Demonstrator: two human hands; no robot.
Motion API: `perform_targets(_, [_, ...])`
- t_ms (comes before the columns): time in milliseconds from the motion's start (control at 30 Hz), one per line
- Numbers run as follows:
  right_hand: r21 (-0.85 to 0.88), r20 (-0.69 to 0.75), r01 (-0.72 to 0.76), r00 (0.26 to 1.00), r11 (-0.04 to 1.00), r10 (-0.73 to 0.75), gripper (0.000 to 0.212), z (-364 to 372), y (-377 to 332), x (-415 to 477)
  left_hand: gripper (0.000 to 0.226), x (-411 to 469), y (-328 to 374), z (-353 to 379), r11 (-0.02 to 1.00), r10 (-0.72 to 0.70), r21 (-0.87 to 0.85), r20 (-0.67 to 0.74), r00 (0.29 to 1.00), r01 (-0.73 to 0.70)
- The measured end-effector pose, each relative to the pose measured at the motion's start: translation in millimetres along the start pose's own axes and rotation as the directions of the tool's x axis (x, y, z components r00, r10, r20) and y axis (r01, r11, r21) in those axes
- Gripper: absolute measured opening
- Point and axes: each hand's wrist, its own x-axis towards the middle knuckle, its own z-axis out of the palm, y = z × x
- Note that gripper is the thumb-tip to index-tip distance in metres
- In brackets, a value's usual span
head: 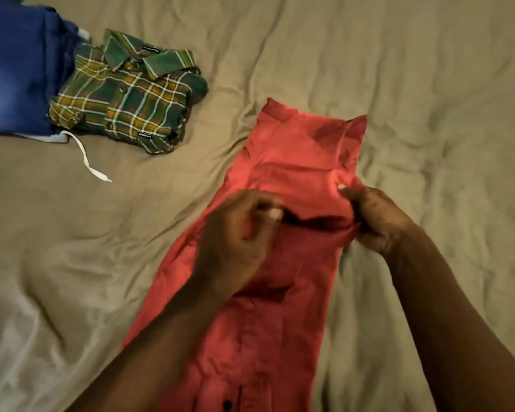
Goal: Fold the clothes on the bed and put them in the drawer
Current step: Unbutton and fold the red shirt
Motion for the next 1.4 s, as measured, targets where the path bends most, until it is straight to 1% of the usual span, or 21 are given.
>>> perform_targets(100, [-0.391, -0.348, -0.026, 0.930, 0.920, -0.122, 0.032, -43, 2, 36, 0.026, -22, -46, -20, 0.921, -0.261, 0.269, -0.114, 0.959, 0.282])
perform_targets(167, [-0.610, -0.433, -0.060, 0.860, 0.790, -0.269, 0.032, -64, 1, 46, 0.044, -40, -68, -28, 0.808, -0.424, 0.394, -0.126, 0.897, 0.438])
perform_targets(233, [-0.732, -0.476, -0.137, 0.804, 0.668, -0.357, 0.036, -75, -2, 47, 0.060, -61, -83, -34, 0.704, -0.503, 0.518, -0.119, 0.856, 0.486])
perform_targets(300, [-0.814, -0.510, -0.241, 0.733, 0.529, -0.451, 0.045, -71, -5, 41, 0.071, -83, -95, -36, 0.681, -0.500, 0.586, -0.066, 0.863, 0.439])
perform_targets(367, [-0.910, -0.393, -0.172, 0.642, 0.376, -0.658, 0.055, -50, -2, 28, 0.074, -102, -101, -37, 0.688, -0.486, 0.599, -0.039, 0.873, 0.410])
perform_targets(433, [-0.959, -0.096, 0.162, 0.580, 0.230, -0.809, 0.047, -11, 14, 5, 0.072, -122, -99, -34, 0.702, -0.448, 0.592, -0.065, 0.892, 0.396])
perform_targets(467, [-0.916, 0.023, 0.336, 0.589, 0.219, -0.808, 0.038, 12, 31, -7, 0.071, -134, -96, -32, 0.714, -0.410, 0.590, -0.084, 0.908, 0.377])
perform_targets(533, [-0.786, 0.053, 0.450, 0.733, 0.424, -0.679, 0.023, 57, 77, -39, 0.065, -161, -89, -32, 0.726, -0.338, 0.603, -0.104, 0.935, 0.330])
perform_targets(633, [-0.594, -0.021, 0.295, 0.924, 0.748, -0.381, 0.032, 101, 139, -74, 0.056, -208, -87, -39, 0.703, -0.300, 0.656, -0.079, 0.951, 0.276])
perform_targets(700, [-0.502, -0.035, 0.242, 0.954, 0.831, -0.299, 0.026, 110, 171, -92, 0.051, -239, -90, -41, 0.654, -0.290, 0.734, 0.021, 0.957, 0.183])
perform_targets(733, [-0.500, -0.055, 0.292, 0.929, 0.815, -0.367, 0.021, 111, 181, -100, 0.049, -251, -93, -40, 0.634, -0.288, 0.761, 0.070, 0.955, 0.136])
perform_targets(767, [-0.575, -0.068, 0.369, 0.868, 0.730, -0.492, 0.019, 111, 192, -108, 0.045, -261, -94, -40, 0.627, -0.287, 0.771, 0.100, 0.953, 0.108])
perform_targets(833, [-0.825, 0.022, 0.406, 0.718, 0.394, -0.695, 0.026, 107, 214, -120, 0.036, -271, -95, -40, 0.653, -0.269, 0.750, 0.102, 0.958, 0.104])
perform_targets(900, [-0.915, 0.159, 0.372, 0.688, 0.156, -0.708, 0.027, 94, 234, -128, 0.030, -272, -93, -41, 0.696, -0.251, 0.707, 0.072, 0.965, 0.128])
perform_targets(1033, [-0.885, 0.394, 0.464, 0.774, 0.022, -0.496, 0.038, 67, 260, -141, 0.017, -267, -78, -49, 0.770, -0.324, 0.577, -0.012, 0.946, 0.271])
perform_targets(1167, [-0.887, 0.457, 0.428, 0.767, -0.172, -0.449, 0.043, 59, 268, -152, 0.013, -266, -45, -42, 0.809, -0.376, 0.460, -0.072, 0.924, 0.366])
perform_targets(1200, [-0.885, 0.456, 0.439, 0.757, -0.152, -0.468, 0.042, 58, 267, -154, 0.012, -267, -35, -36, 0.812, -0.397, 0.438, -0.069, 0.915, 0.385])
perform_targets(1233, [-0.877, 0.438, 0.479, 0.752, -0.049, -0.492, 0.037, 58, 264, -156, 0.012, -268, -29, -30, 0.813, -0.410, 0.429, -0.058, 0.910, 0.393])
perform_targets(1300, [-0.768, 0.323, 0.540, 0.791, 0.345, -0.520, 0.047, 57, 260, -151, 0.012, -273, -25, -14, 0.832, -0.402, 0.405, -0.034, 0.915, 0.380])
perform_targets(1367, [-0.565, 0.149, 0.406, 0.907, 0.718, -0.395, 0.067, 59, 250, -144, 0.013, -278, -31, -2, 0.842, -0.438, 0.368, 0.041, 0.898, 0.394])
perform_targets(1400, [-0.485, 0.115, 0.303, 0.952, 0.820, -0.284, 0.071, 59, 245, -140, 0.014, -280, -35, 2, 0.843, -0.471, 0.341, 0.097, 0.877, 0.415])
